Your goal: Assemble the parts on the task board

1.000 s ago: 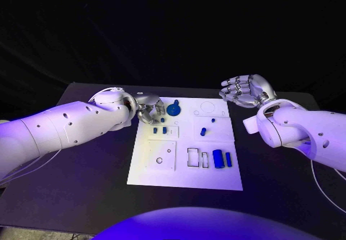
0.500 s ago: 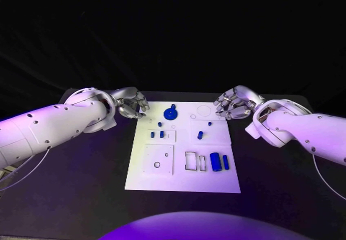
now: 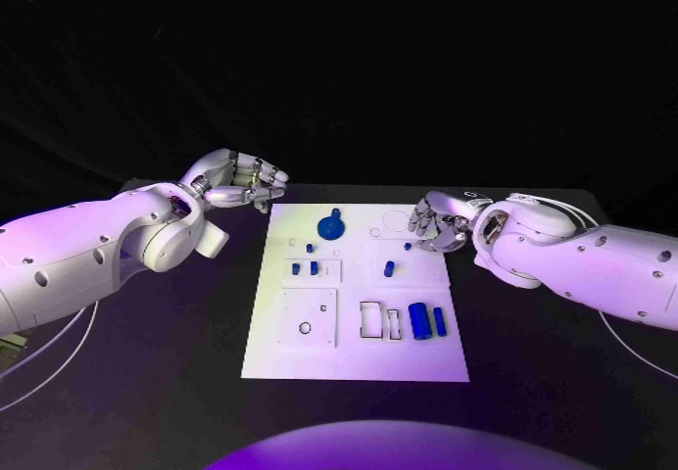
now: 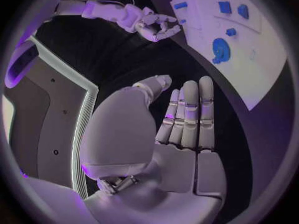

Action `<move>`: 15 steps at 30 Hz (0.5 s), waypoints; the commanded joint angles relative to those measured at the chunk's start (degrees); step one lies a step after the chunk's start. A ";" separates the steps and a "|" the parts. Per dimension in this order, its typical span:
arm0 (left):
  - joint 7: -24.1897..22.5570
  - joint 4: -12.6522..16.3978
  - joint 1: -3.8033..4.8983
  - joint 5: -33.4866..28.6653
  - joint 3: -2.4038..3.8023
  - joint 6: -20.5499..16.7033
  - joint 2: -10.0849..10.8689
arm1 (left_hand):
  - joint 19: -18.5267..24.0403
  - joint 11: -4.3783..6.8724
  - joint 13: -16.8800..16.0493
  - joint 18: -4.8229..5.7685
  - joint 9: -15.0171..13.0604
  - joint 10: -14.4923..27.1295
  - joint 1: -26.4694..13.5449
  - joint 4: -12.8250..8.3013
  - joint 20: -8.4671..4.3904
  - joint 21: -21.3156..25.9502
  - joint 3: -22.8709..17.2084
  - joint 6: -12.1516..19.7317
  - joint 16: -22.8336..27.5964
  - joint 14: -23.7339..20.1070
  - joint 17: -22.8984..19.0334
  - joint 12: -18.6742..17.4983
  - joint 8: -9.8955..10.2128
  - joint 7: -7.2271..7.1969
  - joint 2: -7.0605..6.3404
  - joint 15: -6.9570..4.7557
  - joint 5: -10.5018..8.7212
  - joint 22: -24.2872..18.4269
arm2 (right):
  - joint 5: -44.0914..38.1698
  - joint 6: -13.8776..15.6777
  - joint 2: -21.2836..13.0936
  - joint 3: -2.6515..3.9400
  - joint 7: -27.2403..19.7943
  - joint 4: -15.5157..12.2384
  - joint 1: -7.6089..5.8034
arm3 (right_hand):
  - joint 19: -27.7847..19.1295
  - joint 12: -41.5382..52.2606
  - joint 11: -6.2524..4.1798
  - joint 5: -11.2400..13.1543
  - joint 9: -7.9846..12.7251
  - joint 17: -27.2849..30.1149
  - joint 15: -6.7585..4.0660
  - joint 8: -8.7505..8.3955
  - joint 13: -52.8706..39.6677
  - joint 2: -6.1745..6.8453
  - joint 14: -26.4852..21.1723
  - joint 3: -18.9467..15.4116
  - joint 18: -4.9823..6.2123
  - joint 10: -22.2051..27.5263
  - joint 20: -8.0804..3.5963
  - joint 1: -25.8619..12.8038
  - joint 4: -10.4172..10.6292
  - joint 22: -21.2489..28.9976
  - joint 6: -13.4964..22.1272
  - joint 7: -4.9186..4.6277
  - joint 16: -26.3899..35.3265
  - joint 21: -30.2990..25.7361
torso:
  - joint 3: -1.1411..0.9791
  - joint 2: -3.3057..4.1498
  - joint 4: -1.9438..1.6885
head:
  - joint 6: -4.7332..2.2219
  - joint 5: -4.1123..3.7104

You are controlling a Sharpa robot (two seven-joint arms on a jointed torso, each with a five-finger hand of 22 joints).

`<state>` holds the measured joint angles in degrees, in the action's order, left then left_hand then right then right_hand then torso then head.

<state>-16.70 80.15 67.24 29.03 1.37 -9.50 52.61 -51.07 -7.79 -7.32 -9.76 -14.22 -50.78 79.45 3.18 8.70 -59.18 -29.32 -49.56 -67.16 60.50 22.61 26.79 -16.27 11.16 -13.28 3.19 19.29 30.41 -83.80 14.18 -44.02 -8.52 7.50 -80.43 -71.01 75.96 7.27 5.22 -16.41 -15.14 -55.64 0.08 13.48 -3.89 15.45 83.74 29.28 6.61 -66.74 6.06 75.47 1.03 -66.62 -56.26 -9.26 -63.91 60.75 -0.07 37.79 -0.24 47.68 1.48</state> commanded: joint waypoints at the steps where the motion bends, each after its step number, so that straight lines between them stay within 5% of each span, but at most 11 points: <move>1: -5.42 0.97 0.04 -9.56 0.05 -0.39 0.31 | 0.40 -0.03 0.00 -0.78 0.05 0.44 -0.53 -0.01 -0.02 0.28 0.26 0.22 0.29 -0.21 -0.07 0.26 -0.40 0.06 0.16 0.15 -0.23 -0.06 | -6.79 -2.83 0.60 0.01 2.72 0.28 0.03 | 0.64 -0.37 0.21 0.25 -0.08 -0.93 0.32 -0.22 -0.06 0.16 1.37 0.37 -0.60 0.32 0.08 -0.63 0.06 -1.34 -0.40 -0.08 -1.10 1.62 | 0.02 0.01 -0.05 | -0.01 -0.13; 15: -5.88 2.15 0.03 -10.65 0.05 -0.29 0.95 | 0.32 0.04 -0.03 -0.84 -0.03 0.53 -0.36 -0.04 0.03 0.49 0.30 -0.06 0.11 -0.22 -0.06 0.58 -0.69 -0.07 0.59 0.12 -0.17 -0.23 | -8.03 -3.37 2.49 -0.06 2.71 0.31 0.95 | 2.76 -0.38 -0.41 0.36 -0.88 -5.13 -0.03 0.68 -0.31 -0.77 1.58 1.81 -1.58 -1.85 -0.06 -0.56 0.06 -6.60 -2.32 0.62 -6.29 7.67 | -0.04 -0.02 -0.02 | 0.29 -0.04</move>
<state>-21.10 82.10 67.22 20.01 1.37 -9.70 53.53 -51.07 -7.78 -7.31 -9.75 -14.23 -50.78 79.15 3.18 8.70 -58.96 -29.32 -49.56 -67.16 60.50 22.62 27.02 -16.76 11.16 -12.98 3.19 19.29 30.24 -89.99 12.22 -41.66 -8.55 9.67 -80.08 -70.17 78.40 6.81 4.76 -16.41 -15.96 -60.66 0.29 13.96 -4.11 15.23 83.94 30.85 5.99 -68.22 5.84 74.80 1.04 -73.09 -58.29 -8.66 -69.92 68.22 -0.06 37.80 -0.27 47.91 1.38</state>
